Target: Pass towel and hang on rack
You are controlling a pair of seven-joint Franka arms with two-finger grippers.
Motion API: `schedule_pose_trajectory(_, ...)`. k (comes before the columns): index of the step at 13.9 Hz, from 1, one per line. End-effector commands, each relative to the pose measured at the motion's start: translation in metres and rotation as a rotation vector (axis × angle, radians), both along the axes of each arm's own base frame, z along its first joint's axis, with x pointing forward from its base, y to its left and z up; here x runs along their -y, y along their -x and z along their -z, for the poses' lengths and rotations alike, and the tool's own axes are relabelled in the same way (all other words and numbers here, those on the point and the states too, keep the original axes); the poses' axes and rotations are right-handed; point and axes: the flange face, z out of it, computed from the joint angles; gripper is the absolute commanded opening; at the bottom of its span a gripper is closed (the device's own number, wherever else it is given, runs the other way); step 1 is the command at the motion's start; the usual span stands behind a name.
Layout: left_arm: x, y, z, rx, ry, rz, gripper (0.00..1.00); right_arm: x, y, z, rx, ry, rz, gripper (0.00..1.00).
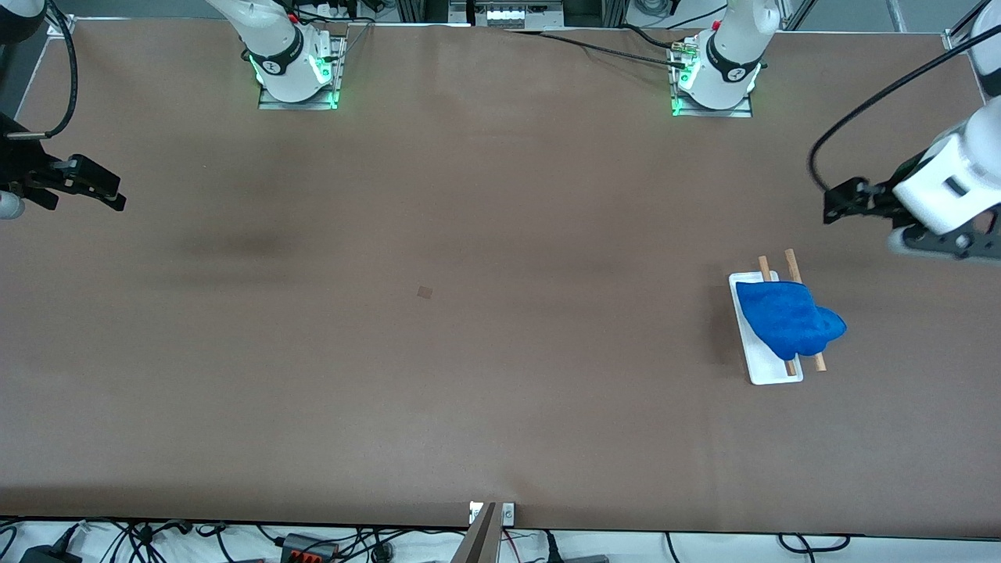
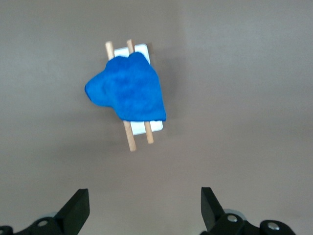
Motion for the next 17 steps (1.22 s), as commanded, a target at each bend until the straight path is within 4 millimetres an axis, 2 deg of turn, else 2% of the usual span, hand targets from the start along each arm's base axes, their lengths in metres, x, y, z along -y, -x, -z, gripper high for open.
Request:
schedule_pose_trajectory(1, -0.001, 0.009, 0.007, 0.023, 0.021, -0.021, 1.0, 0.0, 0.003, -0.007, 0.008, 0.002, 0.001, 1.0)
schedule_pose_trajectory(5, 0.003, 0.03, 0.01, 0.099, 0.016, -0.081, 1.0, 0.0, 0.003, -0.007, 0.011, 0.002, 0.001, 1.0)
schedule_pose_trajectory(17, 0.013, 0.032, 0.007, 0.092, 0.013, -0.064, 1.0, 0.0, 0.007, -0.006, -0.013, -0.005, -0.003, 1.0)
